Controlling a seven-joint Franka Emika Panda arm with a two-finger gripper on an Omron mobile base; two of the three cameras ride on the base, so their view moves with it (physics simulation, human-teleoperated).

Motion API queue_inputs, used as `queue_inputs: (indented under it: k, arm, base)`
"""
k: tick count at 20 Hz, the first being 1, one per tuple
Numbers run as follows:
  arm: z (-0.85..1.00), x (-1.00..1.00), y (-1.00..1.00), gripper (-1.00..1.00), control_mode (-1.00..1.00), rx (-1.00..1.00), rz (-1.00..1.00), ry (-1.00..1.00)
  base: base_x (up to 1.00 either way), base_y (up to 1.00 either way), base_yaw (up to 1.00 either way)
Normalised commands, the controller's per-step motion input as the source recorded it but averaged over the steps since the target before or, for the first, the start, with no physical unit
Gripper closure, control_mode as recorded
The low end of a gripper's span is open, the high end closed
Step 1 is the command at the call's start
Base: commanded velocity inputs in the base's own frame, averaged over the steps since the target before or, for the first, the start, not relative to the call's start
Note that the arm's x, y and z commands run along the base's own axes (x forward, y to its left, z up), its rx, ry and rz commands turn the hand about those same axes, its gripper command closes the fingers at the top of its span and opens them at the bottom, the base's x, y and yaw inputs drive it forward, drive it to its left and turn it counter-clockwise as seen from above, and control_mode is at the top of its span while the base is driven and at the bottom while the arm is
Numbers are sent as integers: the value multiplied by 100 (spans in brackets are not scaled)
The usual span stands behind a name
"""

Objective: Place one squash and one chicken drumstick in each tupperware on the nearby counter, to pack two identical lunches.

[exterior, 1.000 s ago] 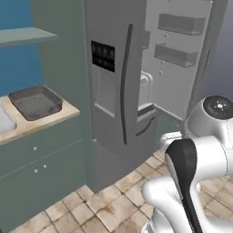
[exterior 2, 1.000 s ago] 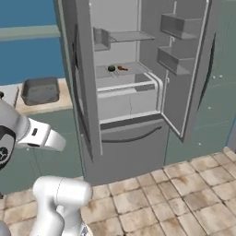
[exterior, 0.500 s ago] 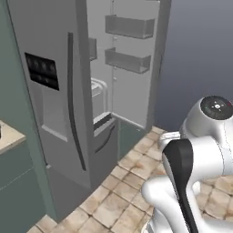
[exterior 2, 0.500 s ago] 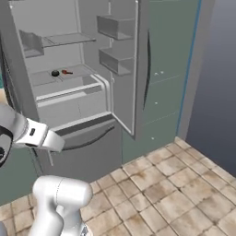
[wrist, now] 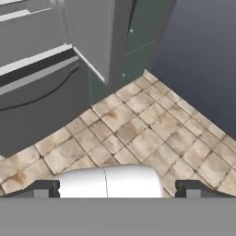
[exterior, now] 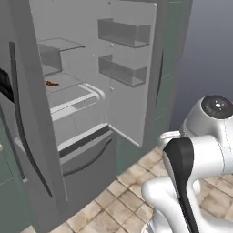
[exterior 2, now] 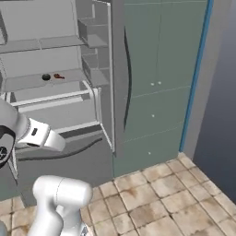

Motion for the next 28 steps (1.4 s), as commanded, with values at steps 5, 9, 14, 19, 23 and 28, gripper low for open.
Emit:
queue_inputs:
  k: [5, 9, 14, 19, 23, 28]
  arm:
    - [0, 0, 0, -100, 100, 0, 0, 0]
    - [0, 0, 0, -100, 100, 0, 0, 0]
    - [0, 0, 0, -100, 100, 0, 0, 0]
    - [0, 0, 0, -100, 100, 0, 0, 0]
    - [0, 0, 0, -100, 100, 0, 0, 0]
    - [0, 0, 0, -100, 100, 0, 0, 0]
  base:
    - [9, 2, 51]
    - [0, 13, 48]
    - [19, -25, 43]
    - [20, -70, 32]
    - [39, -39, 26]
    - [56, 6, 13]
